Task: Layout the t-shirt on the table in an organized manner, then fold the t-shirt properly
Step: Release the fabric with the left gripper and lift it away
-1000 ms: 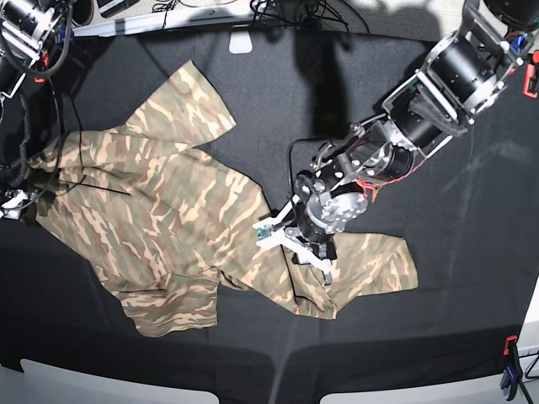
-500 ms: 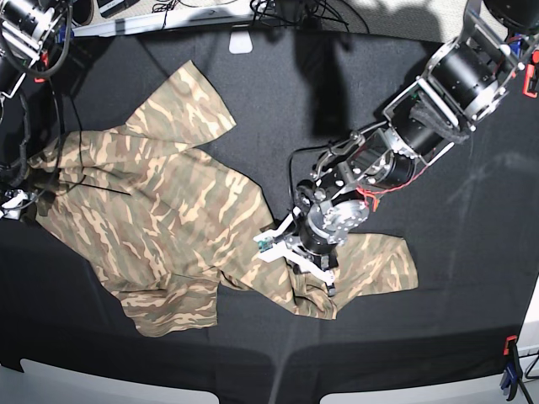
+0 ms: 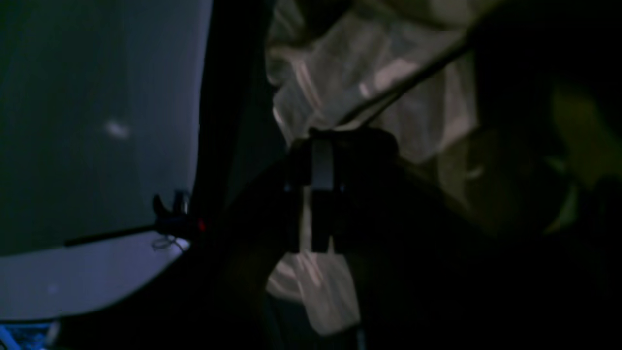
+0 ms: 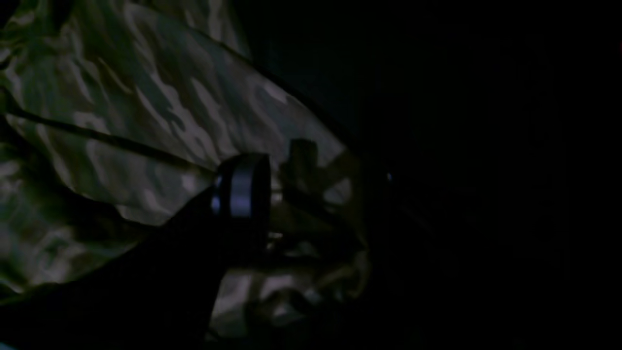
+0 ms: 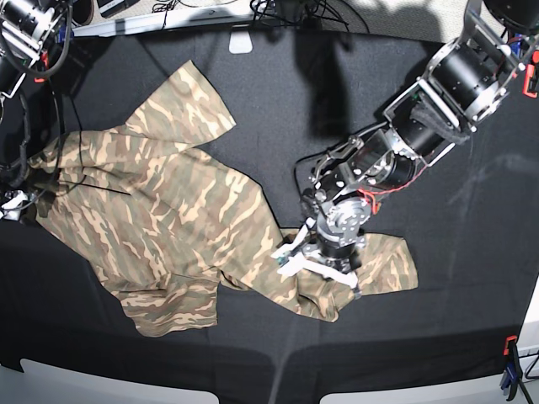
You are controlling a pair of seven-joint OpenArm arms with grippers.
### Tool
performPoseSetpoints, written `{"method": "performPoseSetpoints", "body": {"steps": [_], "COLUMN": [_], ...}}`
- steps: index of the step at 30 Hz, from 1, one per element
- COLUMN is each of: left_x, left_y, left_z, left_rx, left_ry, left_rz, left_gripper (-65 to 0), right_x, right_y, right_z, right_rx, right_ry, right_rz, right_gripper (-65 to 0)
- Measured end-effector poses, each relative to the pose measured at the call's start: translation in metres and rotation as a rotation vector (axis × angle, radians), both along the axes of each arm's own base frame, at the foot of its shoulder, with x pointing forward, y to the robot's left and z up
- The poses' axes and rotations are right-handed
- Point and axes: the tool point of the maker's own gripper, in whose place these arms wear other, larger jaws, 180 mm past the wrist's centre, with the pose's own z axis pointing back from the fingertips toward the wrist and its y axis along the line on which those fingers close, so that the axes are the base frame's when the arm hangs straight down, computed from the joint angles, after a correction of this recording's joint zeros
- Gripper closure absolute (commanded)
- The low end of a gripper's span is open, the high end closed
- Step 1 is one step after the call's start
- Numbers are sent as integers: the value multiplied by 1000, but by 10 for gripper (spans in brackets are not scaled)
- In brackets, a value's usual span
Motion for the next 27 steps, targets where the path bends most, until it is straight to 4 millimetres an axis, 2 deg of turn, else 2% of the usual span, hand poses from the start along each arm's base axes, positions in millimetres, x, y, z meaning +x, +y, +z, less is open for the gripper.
{"method": "performPoseSetpoints", "body": {"steps": [4, 10, 14, 19, 27], "left_x": [-12, -53, -81, -129, -208], "left_y": [-11, -16, 1, 25, 39], "left_z": [6, 19, 34, 46, 66], "left_rx": [-31, -63, -90, -80, -94], "left_ry": [-4, -24, -41, -46, -23], "left_rz": [0, -3, 4, -11, -40], "left_gripper": [0, 0, 0, 0, 0], "right_x": [1, 1, 1, 1, -3], "right_y": [3, 2, 2, 2, 4], "right_z": [1, 1, 1, 1, -3], "right_rx": [14, 10, 9, 10, 5], "right_ry": [-11, -8, -7, -7, 23], "right_rz": [7, 6, 6, 6, 29], "right_gripper": [-288, -288, -288, -288, -287]}}
